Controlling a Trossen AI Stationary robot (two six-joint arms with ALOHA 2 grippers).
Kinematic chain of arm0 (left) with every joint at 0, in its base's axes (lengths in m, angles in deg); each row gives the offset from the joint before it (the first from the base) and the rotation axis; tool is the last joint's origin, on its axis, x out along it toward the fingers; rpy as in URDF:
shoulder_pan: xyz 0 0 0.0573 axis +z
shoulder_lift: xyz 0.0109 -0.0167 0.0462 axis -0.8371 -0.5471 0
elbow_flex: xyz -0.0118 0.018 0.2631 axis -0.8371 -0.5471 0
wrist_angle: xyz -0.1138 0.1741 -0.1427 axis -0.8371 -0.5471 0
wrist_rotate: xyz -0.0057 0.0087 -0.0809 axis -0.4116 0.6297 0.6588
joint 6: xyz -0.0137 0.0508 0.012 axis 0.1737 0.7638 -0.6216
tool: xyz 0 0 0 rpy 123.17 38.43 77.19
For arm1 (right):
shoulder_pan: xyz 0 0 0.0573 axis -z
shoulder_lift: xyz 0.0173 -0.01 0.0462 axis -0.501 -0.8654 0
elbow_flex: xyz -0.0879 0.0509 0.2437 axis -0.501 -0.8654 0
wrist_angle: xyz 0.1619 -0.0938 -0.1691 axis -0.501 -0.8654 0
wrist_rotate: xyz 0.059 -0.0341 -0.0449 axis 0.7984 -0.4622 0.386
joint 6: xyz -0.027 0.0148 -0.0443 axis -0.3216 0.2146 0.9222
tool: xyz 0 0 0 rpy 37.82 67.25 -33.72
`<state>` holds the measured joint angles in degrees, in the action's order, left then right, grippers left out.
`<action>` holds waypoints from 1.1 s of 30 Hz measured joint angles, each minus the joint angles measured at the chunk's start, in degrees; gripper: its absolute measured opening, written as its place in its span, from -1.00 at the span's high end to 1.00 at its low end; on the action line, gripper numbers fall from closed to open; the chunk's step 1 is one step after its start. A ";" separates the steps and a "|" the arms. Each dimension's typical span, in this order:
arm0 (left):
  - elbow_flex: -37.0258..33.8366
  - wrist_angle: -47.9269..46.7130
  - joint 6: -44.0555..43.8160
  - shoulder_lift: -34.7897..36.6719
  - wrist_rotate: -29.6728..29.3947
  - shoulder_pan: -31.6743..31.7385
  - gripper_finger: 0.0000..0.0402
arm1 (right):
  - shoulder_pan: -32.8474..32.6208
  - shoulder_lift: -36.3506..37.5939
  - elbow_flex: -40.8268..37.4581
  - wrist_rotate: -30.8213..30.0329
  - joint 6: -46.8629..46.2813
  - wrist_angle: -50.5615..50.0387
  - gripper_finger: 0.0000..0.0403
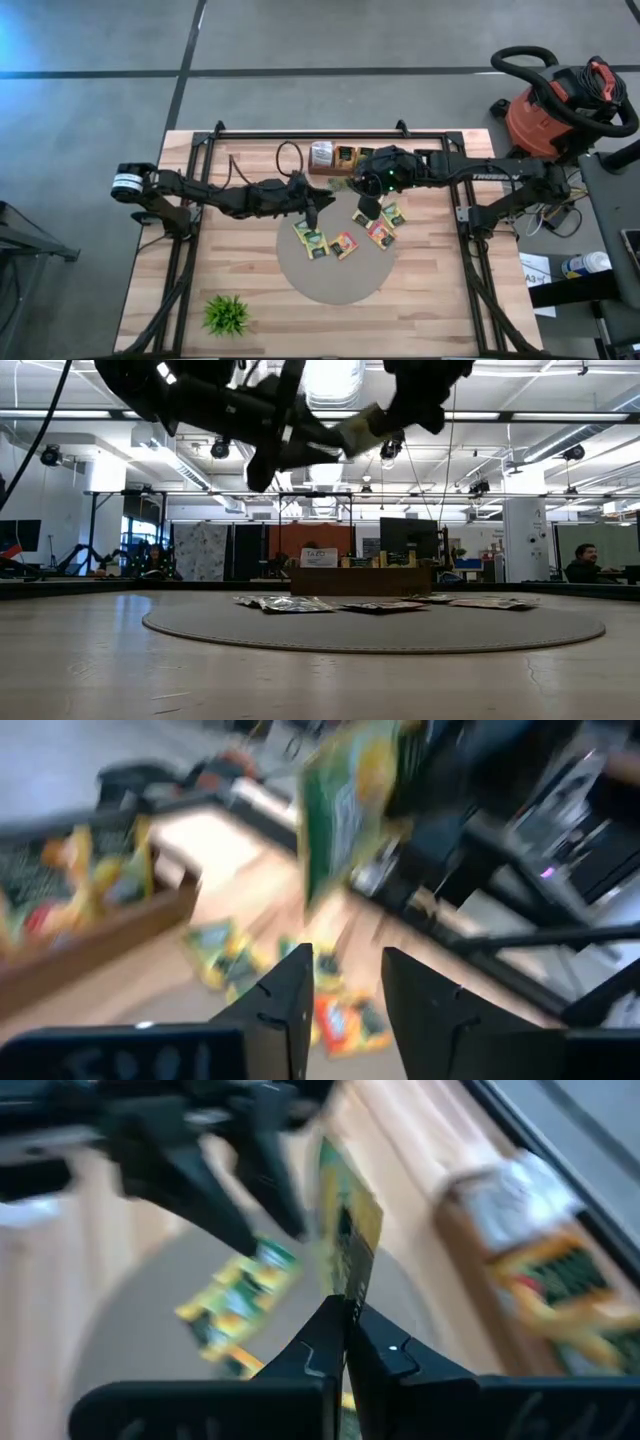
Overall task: Pick & Place Tea
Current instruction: Put the yellow tea bag into the right section of the wooden organizer
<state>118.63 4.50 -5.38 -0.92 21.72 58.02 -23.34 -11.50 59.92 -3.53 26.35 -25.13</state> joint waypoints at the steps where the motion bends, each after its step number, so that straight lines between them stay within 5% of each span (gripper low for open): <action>1: 0.00 -2.07 -0.58 0.01 -0.11 -0.04 0.40 | 1.06 0.00 0.58 -0.63 0.39 -2.53 0.96; 10: 0.00 -16.05 -3.63 0.14 -0.25 -2.00 0.36 | 16.77 -7.30 7.57 -2.74 11.28 -26.34 0.96; 19: -0.04 -21.66 -6.09 2.98 -0.26 -2.91 0.36 | 24.36 -21.60 20.63 -2.61 28.30 -31.92 0.96; 33: -15.85 -22.53 -12.09 26.06 -5.59 -2.91 0.36 | 25.49 -37.17 32.17 -4.10 40.50 -39.08 0.96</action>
<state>102.78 -18.03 -17.47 25.14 16.12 55.12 2.16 -48.68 92.09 -7.63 66.85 -64.21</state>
